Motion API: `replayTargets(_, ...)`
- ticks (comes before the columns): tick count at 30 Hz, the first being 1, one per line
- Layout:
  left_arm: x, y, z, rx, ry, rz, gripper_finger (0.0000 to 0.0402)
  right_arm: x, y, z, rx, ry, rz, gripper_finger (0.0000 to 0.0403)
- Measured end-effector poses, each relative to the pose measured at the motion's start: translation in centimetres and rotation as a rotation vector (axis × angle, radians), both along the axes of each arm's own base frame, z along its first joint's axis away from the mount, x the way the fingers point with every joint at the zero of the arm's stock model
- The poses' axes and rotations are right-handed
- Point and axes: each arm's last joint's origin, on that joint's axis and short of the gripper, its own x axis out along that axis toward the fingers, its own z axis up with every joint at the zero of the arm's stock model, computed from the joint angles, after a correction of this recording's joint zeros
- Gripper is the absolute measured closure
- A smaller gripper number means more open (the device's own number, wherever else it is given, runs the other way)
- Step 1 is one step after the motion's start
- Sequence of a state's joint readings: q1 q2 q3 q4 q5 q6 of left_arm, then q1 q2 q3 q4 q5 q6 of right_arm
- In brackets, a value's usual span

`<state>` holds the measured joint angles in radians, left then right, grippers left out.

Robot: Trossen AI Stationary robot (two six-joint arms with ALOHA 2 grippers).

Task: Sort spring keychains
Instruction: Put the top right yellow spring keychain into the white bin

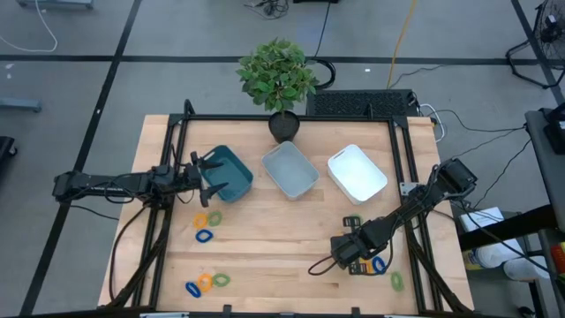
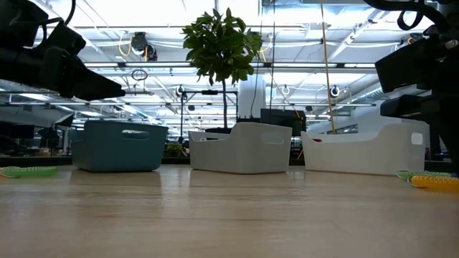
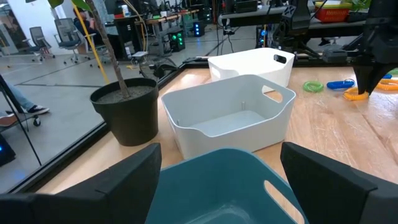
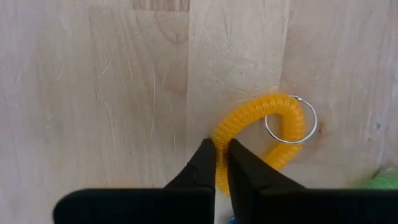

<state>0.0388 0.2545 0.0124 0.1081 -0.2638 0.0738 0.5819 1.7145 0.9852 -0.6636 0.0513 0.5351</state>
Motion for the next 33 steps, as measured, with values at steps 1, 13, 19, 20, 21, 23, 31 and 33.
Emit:
replayTargets(1,0.0,0.0,0.0,0.000,0.000,0.000,0.0066,0.0,0.0,0.0,0.001,0.000,-0.003,0.0396)
replayTargets(13,0.0,0.0,0.0,0.000,0.000,0.000,0.0066,-0.5,-1.5,5.8,0.003,0.012,-0.091,0.0402)
replayTargets(19,0.0,0.0,0.0,0.000,0.001,0.000,0.0066,-0.6,-2.7,10.0,-0.010,0.034,-0.184,0.0402)
replayTargets(20,0.0,0.0,0.0,0.000,0.000,0.000,0.0066,-0.5,-2.9,10.8,-0.009,0.035,-0.200,0.0402)
replayTargets(21,0.0,0.0,0.0,0.000,0.000,0.000,0.0066,-0.5,-3.0,11.6,-0.008,0.035,-0.216,0.0402)
replayTargets(23,0.0,0.0,0.0,0.000,0.001,0.000,0.0066,-0.3,-3.2,13.1,0.002,0.023,-0.255,0.0402)
replayTargets(31,0.0,0.0,0.0,0.000,0.000,0.000,0.0066,0.4,-4.0,17.7,0.050,-0.030,-0.396,0.0403)
replayTargets(33,0.0,0.0,0.0,0.000,0.000,0.000,0.0066,0.5,-4.3,18.4,0.058,-0.037,-0.433,0.0403)
